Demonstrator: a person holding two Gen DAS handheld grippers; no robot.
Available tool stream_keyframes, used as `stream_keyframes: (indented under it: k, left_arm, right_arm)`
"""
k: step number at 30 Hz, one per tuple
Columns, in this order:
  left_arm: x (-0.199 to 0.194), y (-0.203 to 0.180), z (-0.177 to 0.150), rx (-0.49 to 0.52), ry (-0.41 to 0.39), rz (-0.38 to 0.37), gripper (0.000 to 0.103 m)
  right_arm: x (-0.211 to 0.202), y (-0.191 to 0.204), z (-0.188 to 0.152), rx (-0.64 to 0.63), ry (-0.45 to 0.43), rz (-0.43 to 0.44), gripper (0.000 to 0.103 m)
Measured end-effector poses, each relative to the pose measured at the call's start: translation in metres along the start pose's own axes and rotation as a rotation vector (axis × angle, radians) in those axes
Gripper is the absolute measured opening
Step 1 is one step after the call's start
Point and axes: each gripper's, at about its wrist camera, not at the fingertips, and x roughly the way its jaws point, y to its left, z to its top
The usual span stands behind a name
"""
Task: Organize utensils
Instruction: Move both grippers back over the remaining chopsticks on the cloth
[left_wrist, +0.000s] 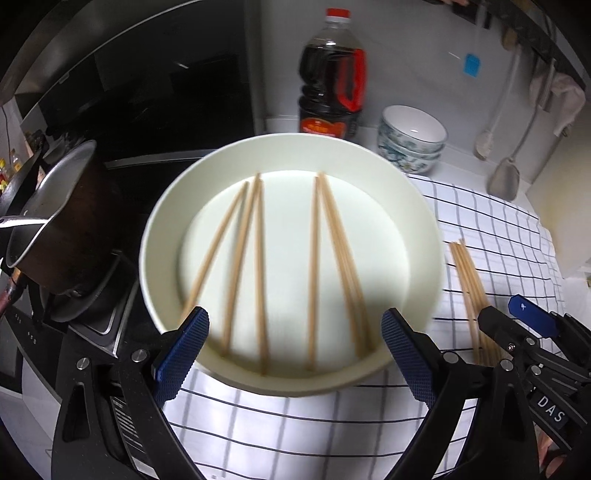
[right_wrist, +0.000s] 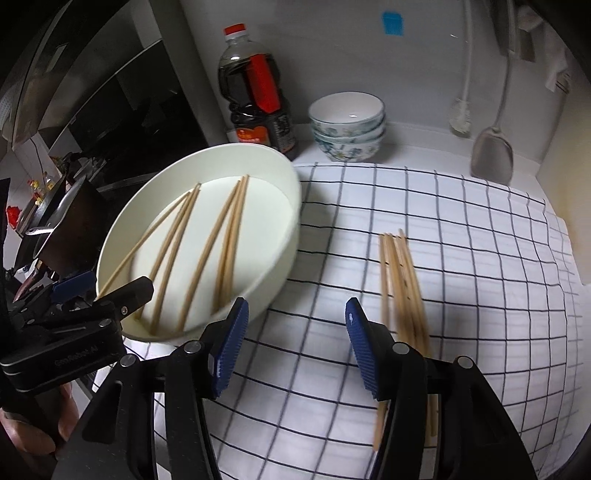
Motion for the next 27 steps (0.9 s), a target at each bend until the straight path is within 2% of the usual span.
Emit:
stream_keyframes:
  k: [18, 27]
  left_arm:
    - [-0.002, -0.067, -0.016, -0.002, -0.006, -0.039, 0.093]
    - [0.001, -0.091, -0.028, 0.016, -0.009, -0.031, 0.093]
  right_arm:
    - [-0.008, -0.086, -0.038, 0.031, 0.014, -0.086, 0.053]
    - [-0.006, -0.111, -0.05, 0.042, 0.015, -0.092, 0.053]
